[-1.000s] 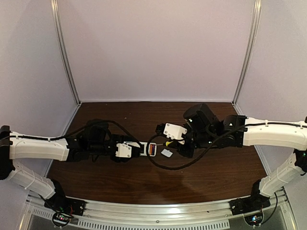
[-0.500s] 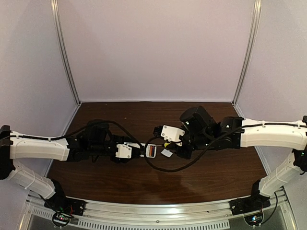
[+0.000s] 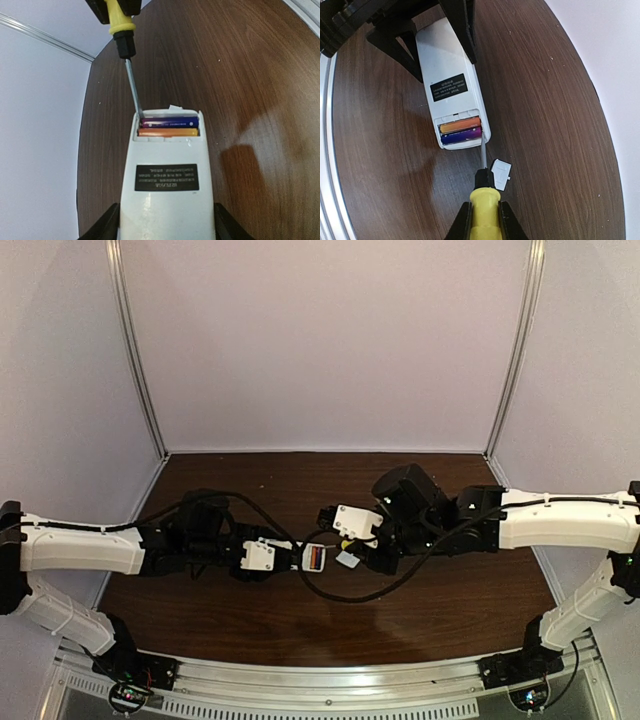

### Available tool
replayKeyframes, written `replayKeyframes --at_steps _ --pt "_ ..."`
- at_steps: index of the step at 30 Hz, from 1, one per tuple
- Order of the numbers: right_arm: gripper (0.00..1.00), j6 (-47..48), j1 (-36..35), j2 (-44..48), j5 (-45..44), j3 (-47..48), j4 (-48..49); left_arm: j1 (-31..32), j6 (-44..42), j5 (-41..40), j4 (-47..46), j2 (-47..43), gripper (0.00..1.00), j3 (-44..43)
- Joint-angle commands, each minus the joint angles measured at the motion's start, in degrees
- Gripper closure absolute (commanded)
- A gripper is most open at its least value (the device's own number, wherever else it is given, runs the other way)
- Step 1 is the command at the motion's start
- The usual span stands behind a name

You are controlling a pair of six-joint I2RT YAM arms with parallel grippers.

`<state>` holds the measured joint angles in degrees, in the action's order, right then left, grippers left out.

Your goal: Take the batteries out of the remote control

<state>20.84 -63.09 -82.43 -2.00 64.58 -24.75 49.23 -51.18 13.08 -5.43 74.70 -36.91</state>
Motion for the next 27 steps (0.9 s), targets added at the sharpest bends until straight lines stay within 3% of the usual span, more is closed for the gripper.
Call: replayKeyframes --at_steps 1,27 --pt "1.00 0.4 -0.7 -1.0 -0.2 1.7 0.6 0.4 0.9 3.8 -1.8 0.4 1.00 -2.0" --pt "1.00 2.0 -3.5 -5.2 -4.3 3.2 -3.4 0.4 1.6 3.6 -2.1 1.4 1.00 -2.1"
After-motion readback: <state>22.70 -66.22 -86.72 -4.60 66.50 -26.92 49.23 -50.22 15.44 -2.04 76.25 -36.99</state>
